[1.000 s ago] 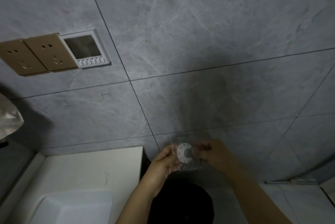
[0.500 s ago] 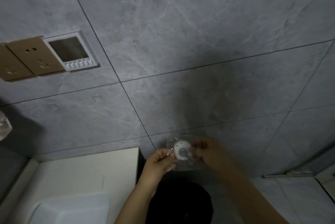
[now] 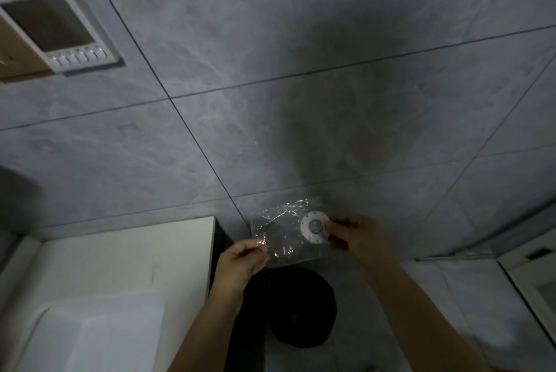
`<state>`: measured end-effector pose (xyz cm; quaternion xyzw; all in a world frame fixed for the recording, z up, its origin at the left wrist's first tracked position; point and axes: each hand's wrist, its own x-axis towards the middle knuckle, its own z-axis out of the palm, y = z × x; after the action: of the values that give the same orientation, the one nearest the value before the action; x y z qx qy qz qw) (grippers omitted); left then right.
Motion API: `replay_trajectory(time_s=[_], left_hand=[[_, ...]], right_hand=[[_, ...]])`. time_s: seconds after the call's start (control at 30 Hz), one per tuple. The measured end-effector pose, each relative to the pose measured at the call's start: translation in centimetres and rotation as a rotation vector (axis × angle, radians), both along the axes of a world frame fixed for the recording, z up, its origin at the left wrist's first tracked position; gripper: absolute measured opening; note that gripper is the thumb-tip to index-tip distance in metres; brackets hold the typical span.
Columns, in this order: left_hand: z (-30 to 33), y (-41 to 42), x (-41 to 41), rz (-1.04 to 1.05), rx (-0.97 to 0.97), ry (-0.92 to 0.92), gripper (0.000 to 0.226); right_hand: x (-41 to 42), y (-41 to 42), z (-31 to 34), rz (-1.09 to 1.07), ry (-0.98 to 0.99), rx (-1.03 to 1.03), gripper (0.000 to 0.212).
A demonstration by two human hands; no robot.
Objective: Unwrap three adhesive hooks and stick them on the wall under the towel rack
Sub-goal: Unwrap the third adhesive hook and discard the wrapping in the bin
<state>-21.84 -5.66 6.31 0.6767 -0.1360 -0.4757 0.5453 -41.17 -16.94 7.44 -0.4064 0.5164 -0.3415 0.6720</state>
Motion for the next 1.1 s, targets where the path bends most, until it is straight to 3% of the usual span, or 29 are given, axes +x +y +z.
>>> replay_trajectory(time_s=[0.3,0.6,0.87,0.97,1.1], left_hand=[[-7.6,0.4,-1.3,0.109,0.160,-0.002,0.012],[-21.0,1.4,-1.8,0.208,0.385,0.072,0.016],[-34.6,2.2,-2.4,0.077,0.489,0.009,0.033],[-39.8,3.3,-2.2,-0.026,0.548,-0.109,0.037],[-45.7,3.3,-1.1,-0.122,0.656,-0.202,0.013]], right_hand=[[-1.3,-0.1,-7.1,0.015,-0.003,0.145,0.011],[-0.6,0.1,-18.0,0.000,0.079,0.275,0.007],[1.0,-0.1,-29.5,0.063,0.162,0.322,0.004],[1.3,0.3,-33.7,0.090,0.202,0.335,0.007],[1.5,0.3,-38.3,0.099,0.237,0.356,0.004]])
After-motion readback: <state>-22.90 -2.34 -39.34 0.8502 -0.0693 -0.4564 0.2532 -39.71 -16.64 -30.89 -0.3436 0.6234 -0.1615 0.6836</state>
